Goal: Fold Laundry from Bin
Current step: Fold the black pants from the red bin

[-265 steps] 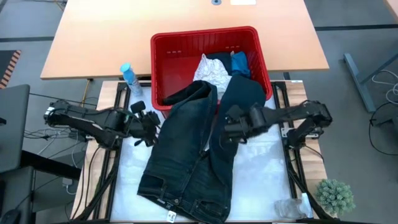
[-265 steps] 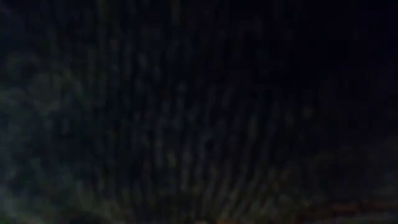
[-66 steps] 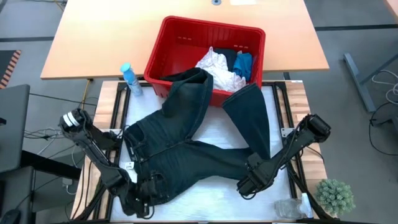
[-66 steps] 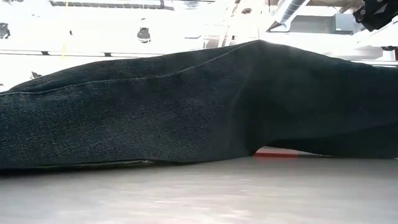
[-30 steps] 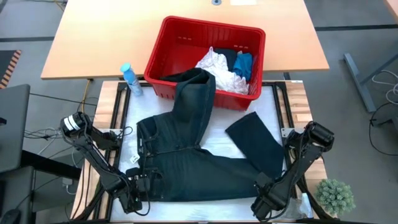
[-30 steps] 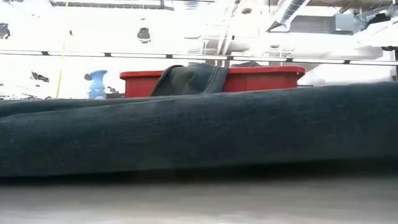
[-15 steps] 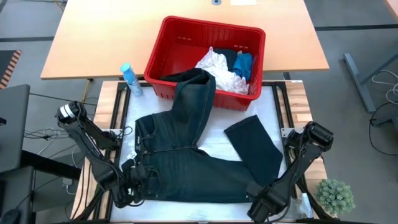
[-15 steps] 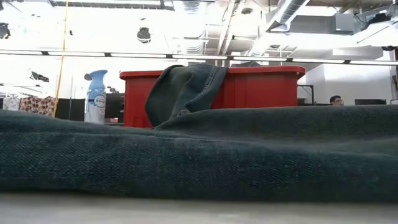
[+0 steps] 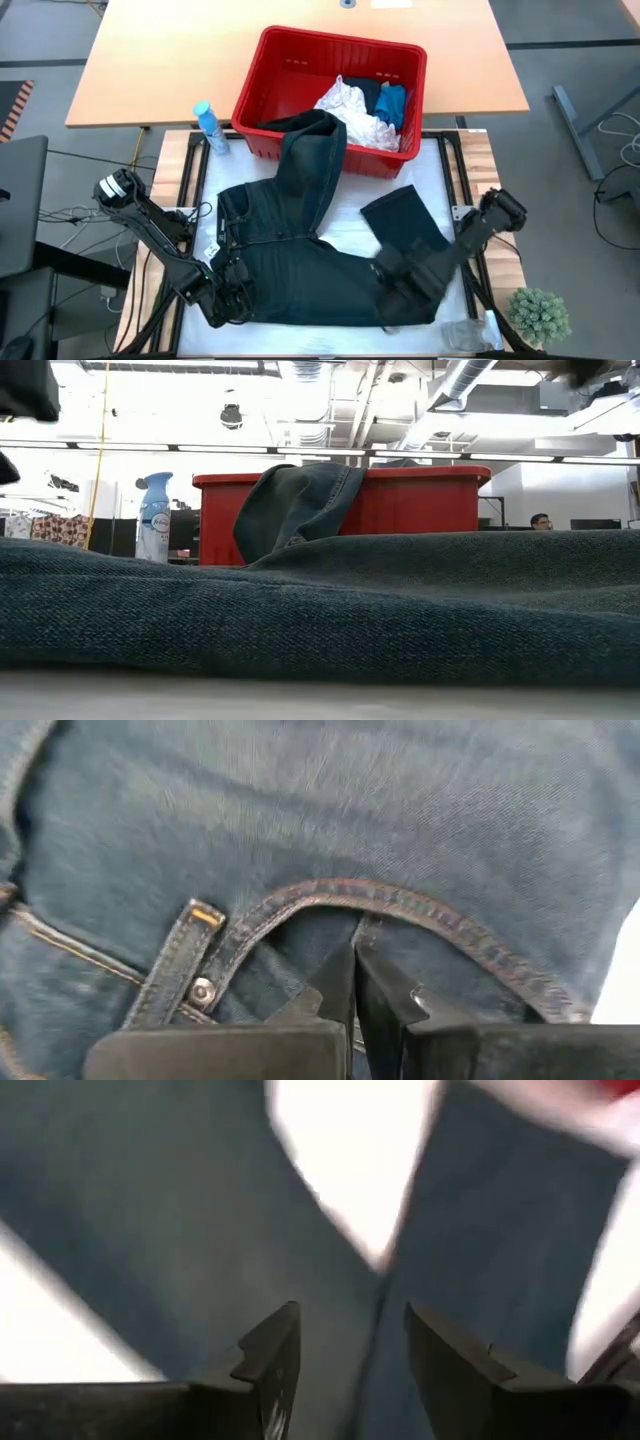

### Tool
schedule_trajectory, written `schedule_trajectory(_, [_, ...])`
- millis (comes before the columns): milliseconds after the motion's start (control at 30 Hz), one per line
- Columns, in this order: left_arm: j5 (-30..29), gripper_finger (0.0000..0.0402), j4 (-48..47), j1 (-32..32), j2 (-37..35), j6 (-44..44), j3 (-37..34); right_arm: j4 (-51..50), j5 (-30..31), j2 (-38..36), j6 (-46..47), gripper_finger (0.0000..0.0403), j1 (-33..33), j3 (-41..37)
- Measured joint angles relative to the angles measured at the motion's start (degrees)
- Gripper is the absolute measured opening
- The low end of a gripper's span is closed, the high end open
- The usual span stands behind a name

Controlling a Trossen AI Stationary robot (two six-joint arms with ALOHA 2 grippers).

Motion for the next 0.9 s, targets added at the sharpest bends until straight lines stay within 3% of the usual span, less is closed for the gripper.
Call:
schedule_trajectory(167, [1.2, 0.0, 8.5, 0.0, 0.6, -2.5, -6.2, 3.4, 1.5, 1.0, -10.7, 0.0202, -10.2, -2.8])
schedule_trajectory(333, [2.0, 0.0, 12.9, -0.4, 0.4, -5.3, -8.9, 7.4, 1.7, 1.6, -14.6, 0.0202, -17.7, -8.0])
schedule_trajectory(900, [3.9, 0.0, 13.3, -0.5, 0.4, -5.5, -9.0, 31.5, -3.2, 1.6, -23.4, 0.0202, -27.6, -27.5])
